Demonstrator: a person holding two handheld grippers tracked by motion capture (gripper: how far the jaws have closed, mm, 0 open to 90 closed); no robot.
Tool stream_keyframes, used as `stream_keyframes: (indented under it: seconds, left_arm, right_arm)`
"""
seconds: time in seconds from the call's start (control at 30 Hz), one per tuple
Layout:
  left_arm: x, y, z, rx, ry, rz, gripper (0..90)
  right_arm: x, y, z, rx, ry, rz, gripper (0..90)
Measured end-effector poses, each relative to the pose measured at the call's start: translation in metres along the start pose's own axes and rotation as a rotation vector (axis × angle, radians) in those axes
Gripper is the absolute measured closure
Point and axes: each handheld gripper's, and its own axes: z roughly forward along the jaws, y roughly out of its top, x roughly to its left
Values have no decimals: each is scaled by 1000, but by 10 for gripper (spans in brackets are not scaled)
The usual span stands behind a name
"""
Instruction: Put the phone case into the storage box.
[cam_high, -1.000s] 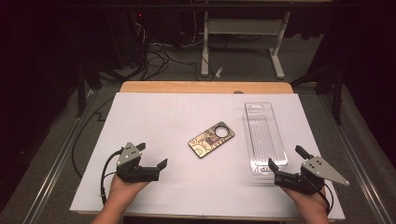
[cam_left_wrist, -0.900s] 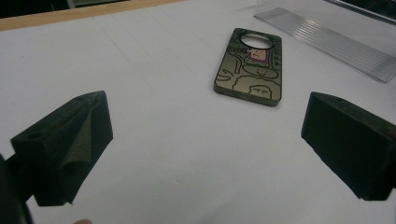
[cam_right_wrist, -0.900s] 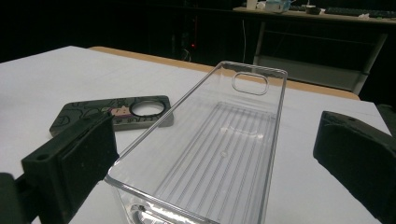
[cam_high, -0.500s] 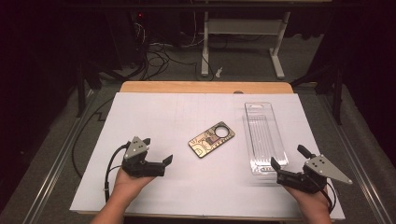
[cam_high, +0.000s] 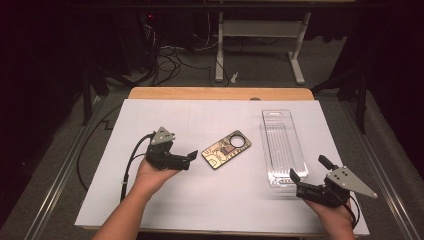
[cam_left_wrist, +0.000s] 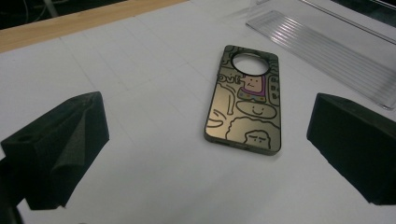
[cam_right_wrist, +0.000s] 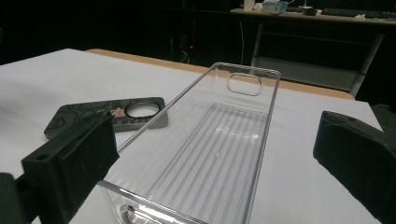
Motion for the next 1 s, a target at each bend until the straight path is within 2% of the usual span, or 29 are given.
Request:
stream_keyframes:
  seconds: [0.03, 0.1, 0.17, 0.3, 0.43, 0.5, 0.57, 0.63, 0.83, 1.0]
  left_arm:
    - [-1, 8, 5, 27, 0, 22, 2]
    - [-2, 16, 11, 52, -12, 31, 3]
    - [-3, 23, 17, 89, -2, 56, 3]
    - [-7, 36, 28, 121, -11, 61, 3]
    - [-14, 44, 45, 168, -23, 85, 4]
    - [-16, 45, 53, 185, -47, 81, 6]
    - [-18, 46, 62, 203, -63, 88, 6]
    - [-21, 45, 71, 222, -56, 107, 6]
    - [-25, 34, 98, 270, -70, 106, 6]
    - [-33, 25, 116, 315, -67, 147, 6]
  right_arm:
    - [0, 0, 0, 0, 0, 1, 0]
    - [0, 0, 0, -1, 0, 0, 0]
    - [0, 0, -1, -1, 0, 1, 0]
    - [0, 0, -1, -2, -1, 2, 0]
    - [0, 0, -1, -2, 0, 7, 1]
    - [0, 0, 0, -2, 2, 8, 1]
    - [-1, 0, -1, -3, 3, 8, 1]
    - [-1, 0, -1, -4, 3, 9, 1]
    - [-1, -1, 0, -4, 4, 8, 1]
    - [-1, -1, 0, -3, 6, 9, 1]
